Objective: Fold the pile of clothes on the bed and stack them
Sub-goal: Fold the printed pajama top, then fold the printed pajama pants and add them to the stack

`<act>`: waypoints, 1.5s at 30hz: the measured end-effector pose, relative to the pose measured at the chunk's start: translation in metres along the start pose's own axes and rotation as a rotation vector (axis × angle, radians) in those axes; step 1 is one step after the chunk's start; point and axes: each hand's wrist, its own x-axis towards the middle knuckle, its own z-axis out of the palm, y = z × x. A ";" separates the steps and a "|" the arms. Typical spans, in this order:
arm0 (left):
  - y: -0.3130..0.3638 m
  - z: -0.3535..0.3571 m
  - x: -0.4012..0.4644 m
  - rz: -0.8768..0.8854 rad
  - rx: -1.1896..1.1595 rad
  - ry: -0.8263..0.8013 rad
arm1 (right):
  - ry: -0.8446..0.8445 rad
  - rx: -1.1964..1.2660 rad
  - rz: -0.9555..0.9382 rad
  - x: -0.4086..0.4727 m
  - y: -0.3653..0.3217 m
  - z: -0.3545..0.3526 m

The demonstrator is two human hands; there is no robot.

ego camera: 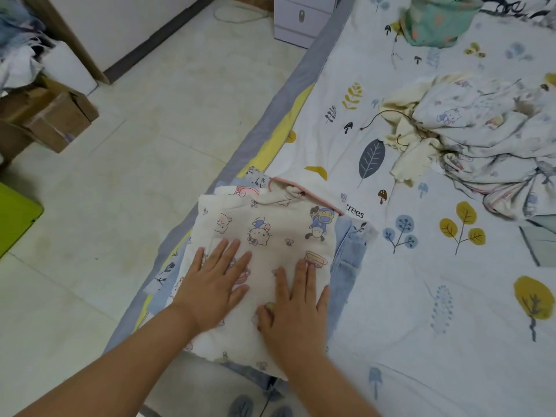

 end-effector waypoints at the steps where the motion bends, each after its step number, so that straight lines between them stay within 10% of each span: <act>1: 0.002 -0.001 -0.002 -0.037 -0.007 -0.043 | -0.055 -0.010 -0.035 0.000 0.002 -0.005; 11: 0.050 -0.092 -0.021 0.030 0.009 -0.283 | -0.320 0.059 -0.212 -0.033 0.049 -0.109; 31: 0.337 -0.196 0.020 0.259 -0.009 -0.213 | -0.190 0.032 0.011 -0.125 0.335 -0.219; 45: 0.436 -0.171 0.160 0.206 -0.076 -0.062 | -0.128 -0.047 0.154 -0.028 0.491 -0.210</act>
